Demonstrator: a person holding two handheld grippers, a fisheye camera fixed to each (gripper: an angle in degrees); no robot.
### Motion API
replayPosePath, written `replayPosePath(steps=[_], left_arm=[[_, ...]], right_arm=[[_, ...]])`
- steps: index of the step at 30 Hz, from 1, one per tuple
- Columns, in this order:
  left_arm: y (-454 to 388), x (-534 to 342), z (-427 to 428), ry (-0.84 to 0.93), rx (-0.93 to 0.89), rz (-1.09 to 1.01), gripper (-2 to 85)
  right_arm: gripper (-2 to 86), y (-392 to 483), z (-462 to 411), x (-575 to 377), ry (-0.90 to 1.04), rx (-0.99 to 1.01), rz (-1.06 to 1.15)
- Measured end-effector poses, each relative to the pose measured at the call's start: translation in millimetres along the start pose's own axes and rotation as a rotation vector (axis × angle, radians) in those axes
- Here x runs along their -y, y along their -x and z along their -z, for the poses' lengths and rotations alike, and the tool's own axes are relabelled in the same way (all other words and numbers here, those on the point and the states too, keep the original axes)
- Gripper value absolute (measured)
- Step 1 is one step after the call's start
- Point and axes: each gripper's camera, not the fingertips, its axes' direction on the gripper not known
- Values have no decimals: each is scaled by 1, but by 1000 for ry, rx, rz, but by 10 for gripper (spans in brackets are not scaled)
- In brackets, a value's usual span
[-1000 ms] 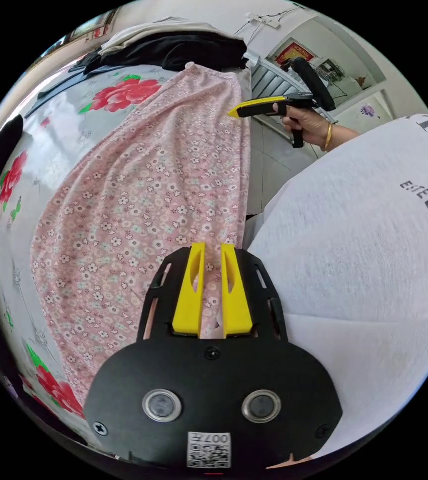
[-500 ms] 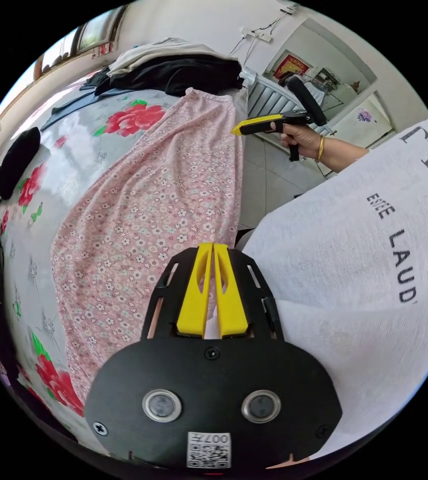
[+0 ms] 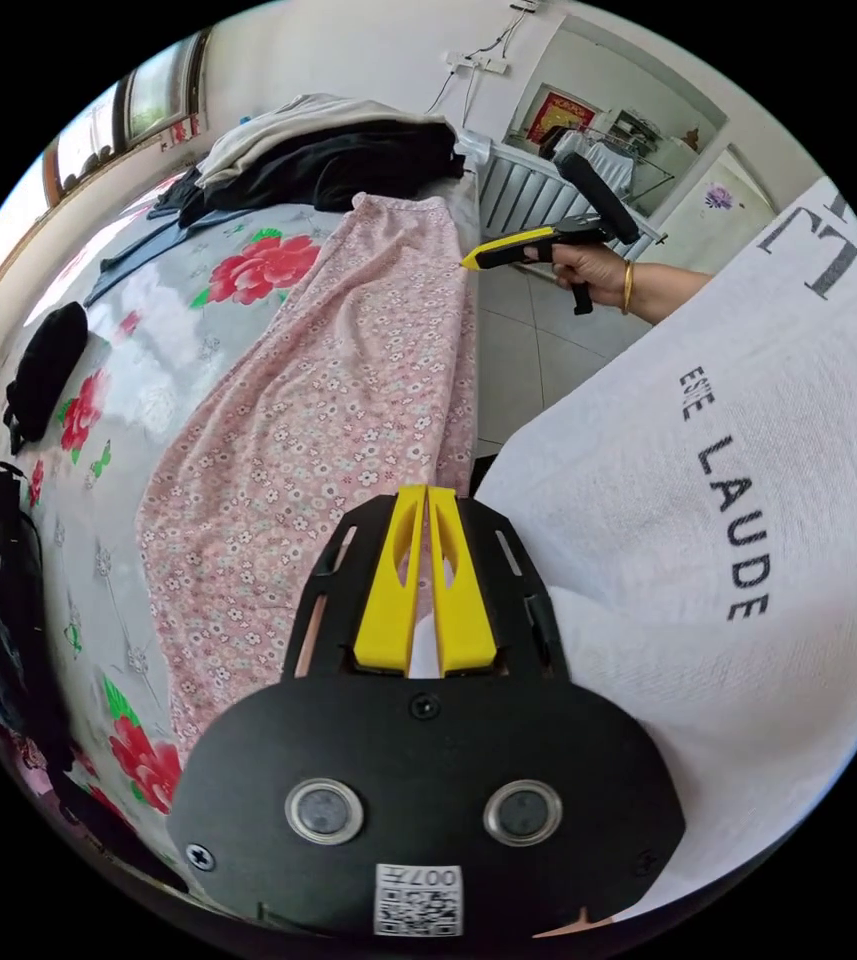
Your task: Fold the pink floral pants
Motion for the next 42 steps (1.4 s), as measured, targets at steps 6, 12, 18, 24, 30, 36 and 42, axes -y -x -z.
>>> replayPosePath(steps=[6,12,18,24,30,36,42], left_arm=[[-11,-2,-53,165,-132,-89,-8],[9,-9,-31,50,-41,17,26],[-10,-5,-70,190,18,-34,20],[-24,-7,-67,173,53,-57,-9],[-25,-22,-31,61,-6,15,-10],[-43,-27,-31,59,48,-35,-10],[-47,-20,-52,107,28,-49,-10]], right_arm=[[-3,-29,-22,-19,84,25,-74],[-1,-40,-17,-2,75,54,-87],[7,-20,1,17,3,23,17],[12,19,-48,28,184,95,197],[1,18,-54,31,209,62,231],[1,2,-20,43,161,85,227],[16,10,-14,76,104,124,219]])
